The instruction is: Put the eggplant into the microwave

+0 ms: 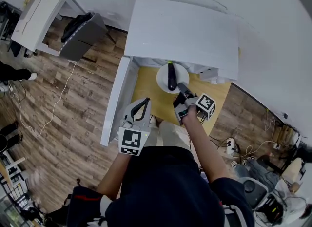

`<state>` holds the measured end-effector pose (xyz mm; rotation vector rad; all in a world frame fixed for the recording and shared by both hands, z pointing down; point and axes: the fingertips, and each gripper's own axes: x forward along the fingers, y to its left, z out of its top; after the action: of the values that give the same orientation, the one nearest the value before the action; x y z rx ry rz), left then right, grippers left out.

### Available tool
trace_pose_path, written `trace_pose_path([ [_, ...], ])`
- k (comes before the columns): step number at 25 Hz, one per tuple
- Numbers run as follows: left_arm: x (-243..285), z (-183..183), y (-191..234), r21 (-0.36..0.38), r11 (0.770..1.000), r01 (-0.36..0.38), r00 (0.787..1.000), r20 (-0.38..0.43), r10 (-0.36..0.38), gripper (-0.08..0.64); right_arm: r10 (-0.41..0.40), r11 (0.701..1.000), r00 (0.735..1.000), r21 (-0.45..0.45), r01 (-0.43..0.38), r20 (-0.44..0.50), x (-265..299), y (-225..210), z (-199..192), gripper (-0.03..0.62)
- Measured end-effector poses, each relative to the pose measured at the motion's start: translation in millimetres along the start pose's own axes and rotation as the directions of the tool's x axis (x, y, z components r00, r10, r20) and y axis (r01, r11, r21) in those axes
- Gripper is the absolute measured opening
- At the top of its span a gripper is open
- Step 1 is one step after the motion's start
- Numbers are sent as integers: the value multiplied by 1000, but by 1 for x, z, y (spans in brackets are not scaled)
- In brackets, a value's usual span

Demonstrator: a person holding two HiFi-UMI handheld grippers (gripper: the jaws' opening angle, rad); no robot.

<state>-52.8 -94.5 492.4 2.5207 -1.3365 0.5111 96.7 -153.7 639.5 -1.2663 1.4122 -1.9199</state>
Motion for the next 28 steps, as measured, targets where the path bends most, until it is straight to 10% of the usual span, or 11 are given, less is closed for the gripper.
trace_pose_path([
  [28, 9, -13, -4, -20, 1000, -21, 999, -41, 21, 15, 24, 999, 998, 38, -27, 57, 40, -13, 18, 29],
])
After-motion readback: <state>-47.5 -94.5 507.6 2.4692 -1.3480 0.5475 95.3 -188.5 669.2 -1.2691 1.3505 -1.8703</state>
